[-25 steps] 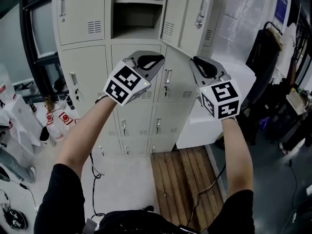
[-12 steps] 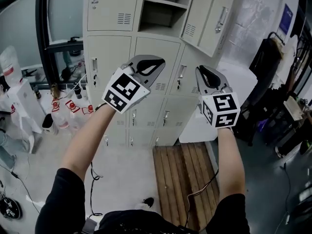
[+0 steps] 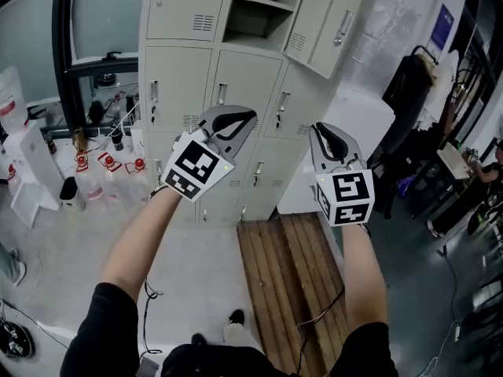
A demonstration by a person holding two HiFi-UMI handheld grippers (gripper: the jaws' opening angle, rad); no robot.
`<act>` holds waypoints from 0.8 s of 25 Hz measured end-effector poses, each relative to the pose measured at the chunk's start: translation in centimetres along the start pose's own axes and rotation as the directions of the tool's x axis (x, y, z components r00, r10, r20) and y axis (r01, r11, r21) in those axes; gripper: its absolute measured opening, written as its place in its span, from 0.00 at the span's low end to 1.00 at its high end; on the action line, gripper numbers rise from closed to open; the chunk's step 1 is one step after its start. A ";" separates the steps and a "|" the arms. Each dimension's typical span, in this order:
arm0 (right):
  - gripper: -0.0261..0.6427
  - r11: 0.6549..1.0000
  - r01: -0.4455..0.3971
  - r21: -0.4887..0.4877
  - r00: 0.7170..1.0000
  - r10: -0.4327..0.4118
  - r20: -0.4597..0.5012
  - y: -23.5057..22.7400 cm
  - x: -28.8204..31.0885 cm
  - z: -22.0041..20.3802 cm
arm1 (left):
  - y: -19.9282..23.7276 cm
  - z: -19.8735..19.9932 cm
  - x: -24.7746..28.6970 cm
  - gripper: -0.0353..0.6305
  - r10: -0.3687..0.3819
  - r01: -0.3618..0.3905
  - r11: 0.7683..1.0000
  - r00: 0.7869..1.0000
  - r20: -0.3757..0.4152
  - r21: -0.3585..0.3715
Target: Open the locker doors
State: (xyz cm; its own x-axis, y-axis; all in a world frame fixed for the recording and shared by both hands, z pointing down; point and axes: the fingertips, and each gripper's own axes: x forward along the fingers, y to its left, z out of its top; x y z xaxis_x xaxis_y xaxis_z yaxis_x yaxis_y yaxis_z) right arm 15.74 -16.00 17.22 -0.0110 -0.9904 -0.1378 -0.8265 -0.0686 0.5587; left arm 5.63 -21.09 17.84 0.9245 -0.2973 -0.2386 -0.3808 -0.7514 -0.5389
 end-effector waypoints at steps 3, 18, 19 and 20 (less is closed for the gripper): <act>0.12 1.000 0.003 -0.001 1.000 -0.003 -0.013 0.3 -1.4 0.0 | -1.2 0.8 -0.7 0.08 0.004 -0.004 1.000 1.000 0.004 0.008; 0.12 0.997 -0.071 -0.025 0.997 0.072 0.040 -3.0 -4.2 0.2 | -5.5 4.4 2.8 0.08 0.040 -0.039 0.999 0.998 -0.044 0.025; 0.12 0.997 -0.073 -0.026 0.996 0.074 0.047 -3.3 -4.3 0.3 | -5.7 4.7 3.0 0.08 0.044 -0.043 0.999 0.998 -0.049 0.033; 0.12 0.997 -0.075 -0.025 0.996 0.076 0.055 -3.6 -4.5 0.4 | -5.8 5.0 3.2 0.08 0.048 -0.046 0.998 0.997 -0.052 0.040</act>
State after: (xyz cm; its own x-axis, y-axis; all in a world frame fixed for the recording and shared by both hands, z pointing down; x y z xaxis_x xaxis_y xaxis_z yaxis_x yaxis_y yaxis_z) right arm 18.50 -11.26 15.49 -0.1050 -0.9846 -0.1395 -0.8091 0.0030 0.5877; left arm 10.67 -14.78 16.17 0.9048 -0.3633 -0.2221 -0.4234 -0.7129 -0.5589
